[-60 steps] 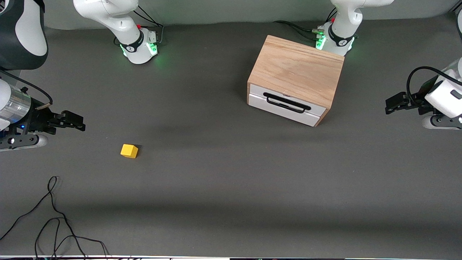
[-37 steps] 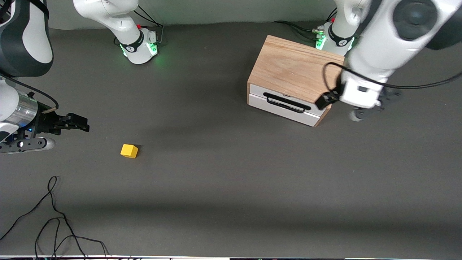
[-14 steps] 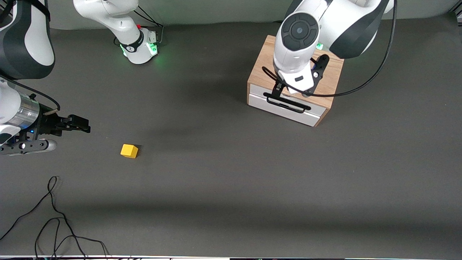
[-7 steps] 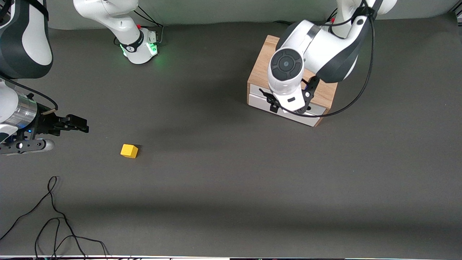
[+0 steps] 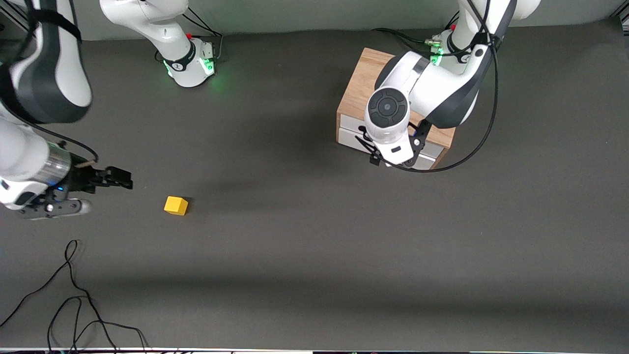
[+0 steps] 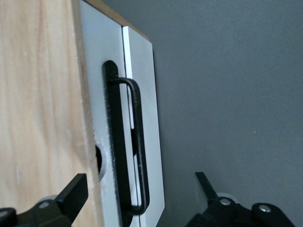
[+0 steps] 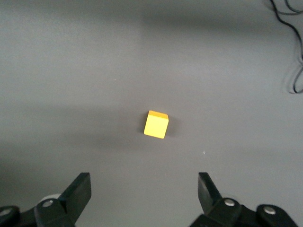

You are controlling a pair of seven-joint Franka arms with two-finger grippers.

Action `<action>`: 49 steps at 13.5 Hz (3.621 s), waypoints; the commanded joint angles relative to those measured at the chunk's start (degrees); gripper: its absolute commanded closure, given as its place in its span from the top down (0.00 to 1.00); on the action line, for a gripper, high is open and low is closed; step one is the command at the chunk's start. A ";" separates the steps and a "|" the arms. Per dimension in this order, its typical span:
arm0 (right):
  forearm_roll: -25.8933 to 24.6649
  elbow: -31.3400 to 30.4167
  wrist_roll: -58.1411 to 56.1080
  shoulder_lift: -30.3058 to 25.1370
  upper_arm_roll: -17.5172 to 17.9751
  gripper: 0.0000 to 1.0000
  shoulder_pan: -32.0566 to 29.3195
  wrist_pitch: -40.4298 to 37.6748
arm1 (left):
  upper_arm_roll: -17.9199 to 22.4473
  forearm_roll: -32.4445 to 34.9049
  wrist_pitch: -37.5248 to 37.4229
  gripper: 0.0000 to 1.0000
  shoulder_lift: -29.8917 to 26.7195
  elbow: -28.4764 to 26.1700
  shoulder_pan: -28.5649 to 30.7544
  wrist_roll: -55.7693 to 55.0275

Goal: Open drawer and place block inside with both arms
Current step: 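Reach the right gripper to the yellow cube while the left gripper holds the handle, then pull the drawer open with the left gripper while the right gripper grasps the cube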

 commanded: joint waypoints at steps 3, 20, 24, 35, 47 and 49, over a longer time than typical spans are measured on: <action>0.82 -13.71 0.09 -0.64 -0.13 1.00 1.12 15.34 | 0.94 1.34 2.43 1.00 2.33 -0.45 -0.27 -1.42; 5.22 -30.79 -0.44 8.68 -0.48 1.00 0.42 43.15 | 0.94 0.82 6.12 1.00 7.25 -2.12 -0.27 -4.50; 5.22 -30.79 -0.52 9.20 -0.57 1.00 0.42 43.94 | 0.85 0.47 6.73 1.00 7.52 -1.51 -0.27 -2.30; 5.22 -30.70 -0.52 11.75 -0.57 0.95 0.42 47.89 | 0.85 0.82 7.88 1.00 13.05 7.53 0.52 -0.72; 5.22 -30.35 -0.70 11.84 -0.57 0.52 0.51 48.07 | 0.85 0.38 12.71 1.00 18.76 16.67 1.67 1.22; 5.13 -29.56 -0.70 11.49 -0.48 0.48 0.59 47.63 | 0.85 0.47 12.71 1.00 20.08 18.70 1.67 1.22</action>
